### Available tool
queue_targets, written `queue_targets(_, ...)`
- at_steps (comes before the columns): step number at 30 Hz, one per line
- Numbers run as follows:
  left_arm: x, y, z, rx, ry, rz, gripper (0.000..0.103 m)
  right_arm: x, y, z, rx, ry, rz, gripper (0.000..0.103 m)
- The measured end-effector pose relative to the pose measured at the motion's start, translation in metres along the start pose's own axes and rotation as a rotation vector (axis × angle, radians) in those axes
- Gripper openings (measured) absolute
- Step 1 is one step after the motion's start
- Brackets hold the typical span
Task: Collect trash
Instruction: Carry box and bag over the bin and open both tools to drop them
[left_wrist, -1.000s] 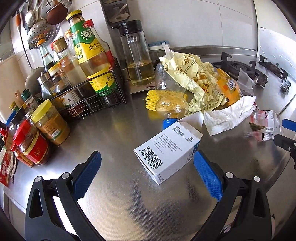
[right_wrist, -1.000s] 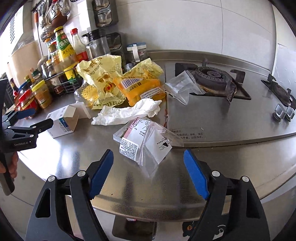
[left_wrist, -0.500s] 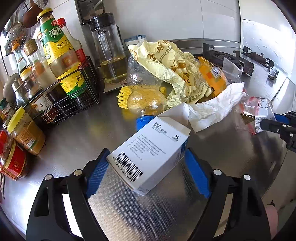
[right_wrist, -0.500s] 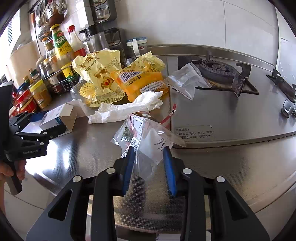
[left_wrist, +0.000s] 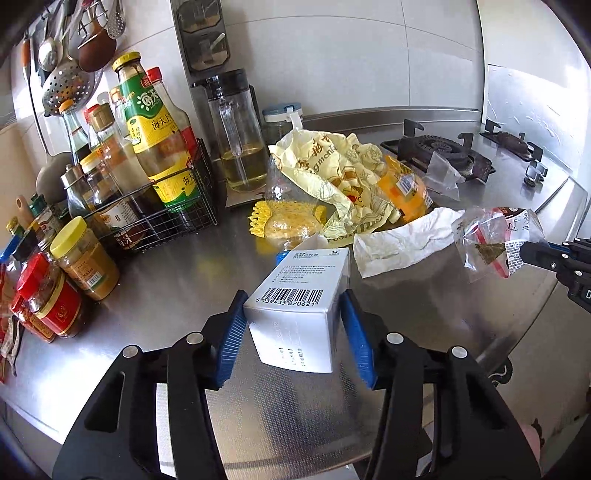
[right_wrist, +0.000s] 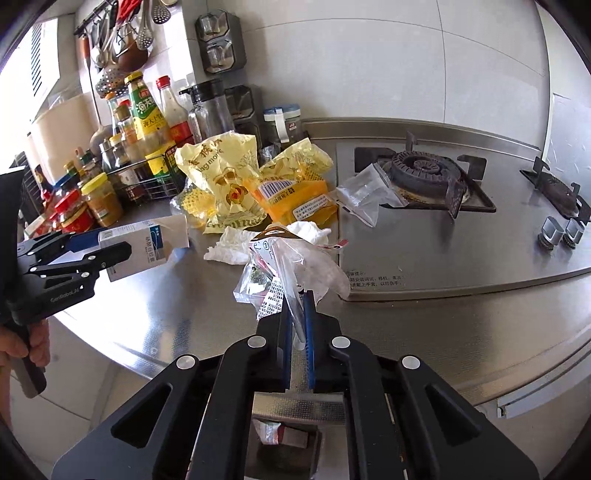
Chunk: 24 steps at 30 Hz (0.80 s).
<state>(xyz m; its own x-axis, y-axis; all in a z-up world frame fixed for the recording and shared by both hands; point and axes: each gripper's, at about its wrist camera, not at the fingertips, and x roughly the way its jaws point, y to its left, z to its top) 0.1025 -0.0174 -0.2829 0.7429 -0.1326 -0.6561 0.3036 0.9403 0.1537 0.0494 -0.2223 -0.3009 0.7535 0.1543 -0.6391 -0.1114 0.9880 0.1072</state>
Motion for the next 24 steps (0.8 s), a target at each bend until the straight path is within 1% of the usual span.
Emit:
queue_targets(6,-0.049,-0.010,-0.003,-0.011,-0.047,0.020,0.048,-0.032,0.011,-0.002,-0.013,-0.046,0.013,0.007)
queue_targets(12,-0.101,-0.025,-0.022,-0.040,-0.088,0.017,0.048,-0.067,0.029,-0.016,-0.044,-0.079,0.031,0.007)
queue_targets(15,-0.121,-0.037,-0.039,-0.047,-0.092,0.016,0.048,-0.086,0.036,-0.029,-0.057,-0.090,0.042,0.007)
queue_targets(19,-0.140,-0.055,-0.066,-0.055,-0.084,-0.008,0.048,-0.106,0.044,-0.050,-0.075,-0.088,0.054,0.007)
queue_targets(21,-0.145,-0.065,-0.082,-0.058,-0.075,-0.020,0.048,-0.113,0.046,-0.064,-0.081,-0.076,0.069,0.007)
queue_targets(24,-0.144,-0.076,-0.106,-0.080,-0.038,-0.047,0.048,-0.116,0.048,-0.089,-0.090,-0.045,0.091,0.007)
